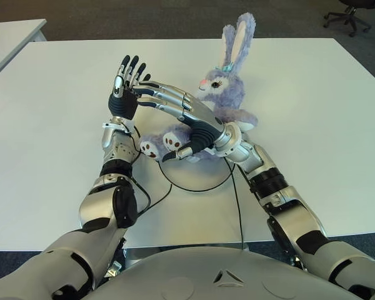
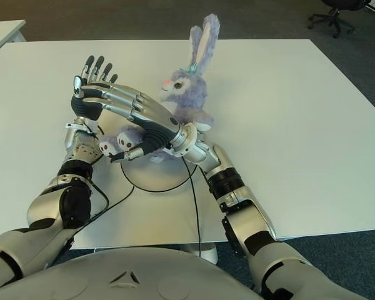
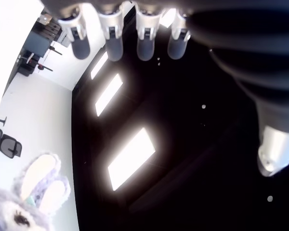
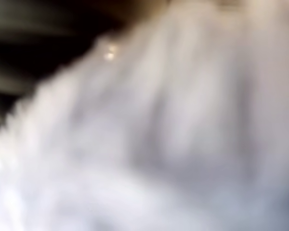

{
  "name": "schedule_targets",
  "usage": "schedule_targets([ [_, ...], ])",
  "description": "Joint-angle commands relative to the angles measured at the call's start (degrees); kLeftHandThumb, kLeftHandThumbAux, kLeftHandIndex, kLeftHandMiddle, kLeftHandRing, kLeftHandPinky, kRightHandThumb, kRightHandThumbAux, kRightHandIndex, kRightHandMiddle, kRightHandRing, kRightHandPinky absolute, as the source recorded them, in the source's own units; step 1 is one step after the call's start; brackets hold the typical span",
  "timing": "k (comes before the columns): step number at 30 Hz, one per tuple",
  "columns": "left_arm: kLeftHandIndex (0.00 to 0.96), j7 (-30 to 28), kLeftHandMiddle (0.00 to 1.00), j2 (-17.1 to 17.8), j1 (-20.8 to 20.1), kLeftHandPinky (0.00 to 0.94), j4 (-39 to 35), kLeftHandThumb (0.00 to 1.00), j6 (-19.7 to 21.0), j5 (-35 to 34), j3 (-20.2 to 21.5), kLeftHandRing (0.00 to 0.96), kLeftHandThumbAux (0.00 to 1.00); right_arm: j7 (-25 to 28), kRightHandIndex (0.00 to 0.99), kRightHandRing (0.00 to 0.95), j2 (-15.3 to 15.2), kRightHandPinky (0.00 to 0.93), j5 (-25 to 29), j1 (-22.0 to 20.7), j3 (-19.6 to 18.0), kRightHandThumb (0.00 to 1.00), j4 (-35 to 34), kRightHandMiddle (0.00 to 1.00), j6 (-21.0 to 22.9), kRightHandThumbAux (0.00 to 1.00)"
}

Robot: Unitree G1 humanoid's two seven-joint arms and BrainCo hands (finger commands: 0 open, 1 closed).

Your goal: Put the doll into the plate.

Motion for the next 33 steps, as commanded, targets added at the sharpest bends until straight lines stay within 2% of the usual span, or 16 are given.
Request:
schedule_targets([
  [1,0.0,7.9,0.0,-3.0,8.1,0.0,2.5,0.0,-5.1,5.9,-3.1,0.0,0.582,0.9,0.0,0.0,-1.0,0.0,-1.7,0.6,0.8,0.154,0.1,0.0,1.6,0.287],
  [5,0.0,12.7,0.0,-3.1,8.7,0.0,2.0,0.0,-8.2,8.8,-4.6,0.0,0.585,2.3,0.0,0.0,-1.0,0.0,0.5,0.8,1.2,0.162,-0.1,0.0,2.6,0.271],
  [12,0.0,16.7,0.0,-4.1,8.8,0.0,1.0,0.0,-7.6,9.3,-5.6,0.0,0.604,6.8,0.0,0.0,-0.8,0.002,9.3,1.6,1.9,0.19,-1.1,0.0,4.2,0.263],
  [17,0.0,27.1,0.0,-4.4,8.0,0.0,2.3,0.0,-13.3,15.4,-7.8,0.0,0.611,10.0,0.0,0.0,-1.2,0.029,14.5,1.2,1.3,0.199,-2.1,0.0,5.8,0.255],
  [20,0.0,37.2,0.0,-2.3,7.3,0.0,7.1,0.0,-15.6,20.6,-9.2,0.0,0.595,11.8,0.0,0.0,-1.6,0.034,17.5,0.8,0.8,0.208,-2.7,0.0,6.7,0.258],
  [21,0.0,41.0,0.0,-1.1,7.0,0.044,9.8,0.0,-15.2,22.2,-9.6,0.0,0.586,12.5,0.0,0.0,-1.7,0.032,18.8,0.7,0.5,0.212,-3.0,0.0,7.0,0.26],
  [22,0.0,43.2,0.0,-0.3,6.8,0.151,11.5,0.0,-14.9,23.1,-9.8,0.039,0.571,12.9,0.0,0.0,-1.8,0.034,19.7,0.7,0.2,0.22,-3.3,0.0,7.2,0.267],
  [23,0.0,45.1,0.0,0.1,6.7,0.179,12.5,0.0,-14.6,24.0,-10.2,0.05,0.567,13.5,0.0,0.0,-1.9,0.034,20.7,0.7,0.0,0.223,-3.6,0.0,7.6,0.268],
  [25,0.0,47.0,0.001,0.2,6.5,0.219,12.6,0.0,-14.9,25.4,-11.2,0.083,0.562,14.4,0.0,0.0,-2.2,0.041,22.1,0.8,-0.3,0.225,-4.4,0.0,8.3,0.273],
  [28,0.0,48.5,0.035,0.2,6.0,0.219,12.5,0.0,-15.9,27.3,-12.8,0.114,0.55,15.6,0.002,0.0,-2.5,0.051,23.8,1.1,-0.8,0.213,-5.6,0.0,9.3,0.283],
  [33,0.0,46.0,0.072,1.5,5.5,0.183,13.5,0.0,-14.9,28.1,-14.5,0.128,0.534,16.9,0.013,0.011,-2.2,0.061,25.7,1.3,-1.8,0.173,-6.5,0.008,10.2,0.287],
])
